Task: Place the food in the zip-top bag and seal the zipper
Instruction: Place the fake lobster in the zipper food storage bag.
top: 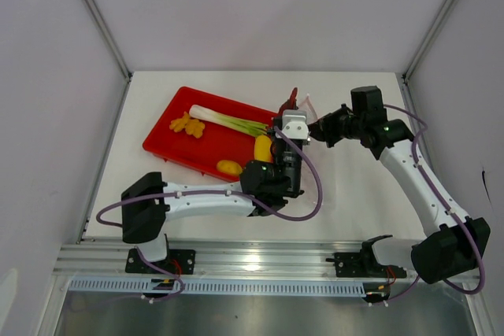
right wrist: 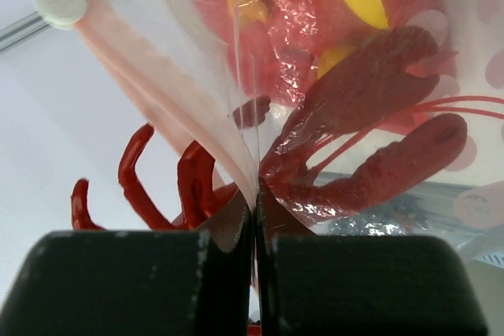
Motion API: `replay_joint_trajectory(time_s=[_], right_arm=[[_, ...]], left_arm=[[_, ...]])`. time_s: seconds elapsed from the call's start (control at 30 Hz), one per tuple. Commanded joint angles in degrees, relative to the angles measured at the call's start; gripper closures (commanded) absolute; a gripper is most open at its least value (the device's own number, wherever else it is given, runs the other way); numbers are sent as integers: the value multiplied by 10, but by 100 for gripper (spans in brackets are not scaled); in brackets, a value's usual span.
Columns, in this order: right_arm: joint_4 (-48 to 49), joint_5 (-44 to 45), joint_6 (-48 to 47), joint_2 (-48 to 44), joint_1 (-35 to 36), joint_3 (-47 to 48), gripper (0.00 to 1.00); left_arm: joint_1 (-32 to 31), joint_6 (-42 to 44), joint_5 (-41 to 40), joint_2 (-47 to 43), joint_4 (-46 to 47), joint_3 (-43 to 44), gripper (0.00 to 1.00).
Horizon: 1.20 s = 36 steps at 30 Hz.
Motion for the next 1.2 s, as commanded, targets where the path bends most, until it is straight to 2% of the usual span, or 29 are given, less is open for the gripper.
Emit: replay_joint_trajectory(time_s=[0.0, 0.23, 0.5, 0.7, 0.93, 1.17], right_arm=[[8, -7, -6, -3, -4, 10, 100], [33, -9, 4, -13, -4, -27, 100], [23, -7, -11, 2, -6, 0, 100], [5, -1, -25, 7, -6, 34, 100], [-1, 6, -23, -14, -2, 29, 100], [-6, 10, -35, -10, 3, 33, 100]], left_arm=[[-8, -50, 26, -54, 29, -7, 99], [-10, -53, 42, -71, 15, -2, 99], [-13, -147, 56, -94, -66, -49, 99], [-11, -142, 61, -82, -60, -52, 99], [-3, -136, 54, -70, -36, -55, 99], [6, -152, 59, -79, -66, -50, 99]])
